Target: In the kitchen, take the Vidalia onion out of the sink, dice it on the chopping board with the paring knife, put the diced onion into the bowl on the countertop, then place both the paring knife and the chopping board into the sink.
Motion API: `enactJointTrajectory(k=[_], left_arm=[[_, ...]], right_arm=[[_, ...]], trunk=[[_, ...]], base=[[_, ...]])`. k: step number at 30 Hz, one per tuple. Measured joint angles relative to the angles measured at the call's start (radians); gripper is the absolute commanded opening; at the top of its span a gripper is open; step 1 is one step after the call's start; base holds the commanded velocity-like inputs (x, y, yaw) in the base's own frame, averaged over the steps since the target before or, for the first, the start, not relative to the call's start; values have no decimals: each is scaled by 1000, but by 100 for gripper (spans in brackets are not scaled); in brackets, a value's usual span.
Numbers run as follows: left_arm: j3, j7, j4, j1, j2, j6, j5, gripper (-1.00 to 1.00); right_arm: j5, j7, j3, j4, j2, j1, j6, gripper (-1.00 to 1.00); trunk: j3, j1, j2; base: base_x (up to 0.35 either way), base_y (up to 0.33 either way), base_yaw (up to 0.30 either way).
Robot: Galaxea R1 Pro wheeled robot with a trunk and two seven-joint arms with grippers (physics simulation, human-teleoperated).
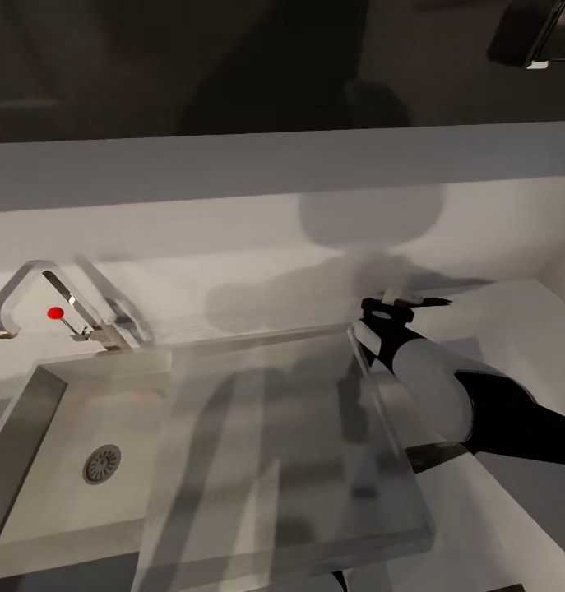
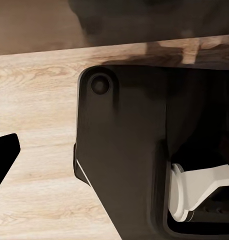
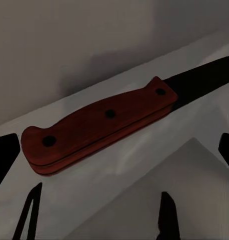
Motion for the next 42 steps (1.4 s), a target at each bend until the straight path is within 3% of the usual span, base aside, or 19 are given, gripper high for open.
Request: enactJointTrajectory(k=[33, 38, 42], left_arm=[[0, -2, 0, 0, -2, 0, -1, 100], [0, -2, 5, 0, -3, 0, -1, 100], [0, -2, 12, 0, -9, 0, -2, 100]], right_arm=[[1, 3, 3, 0, 4, 2, 1, 100], [21, 3, 4, -1, 11, 2, 1, 100], [68, 4, 5, -4, 26, 2, -1, 100]], trunk=[[-24, 0, 0], [-29, 0, 0], [-32, 0, 0]], base=[[0, 0, 0], [0, 0, 0], [0, 0, 0]])
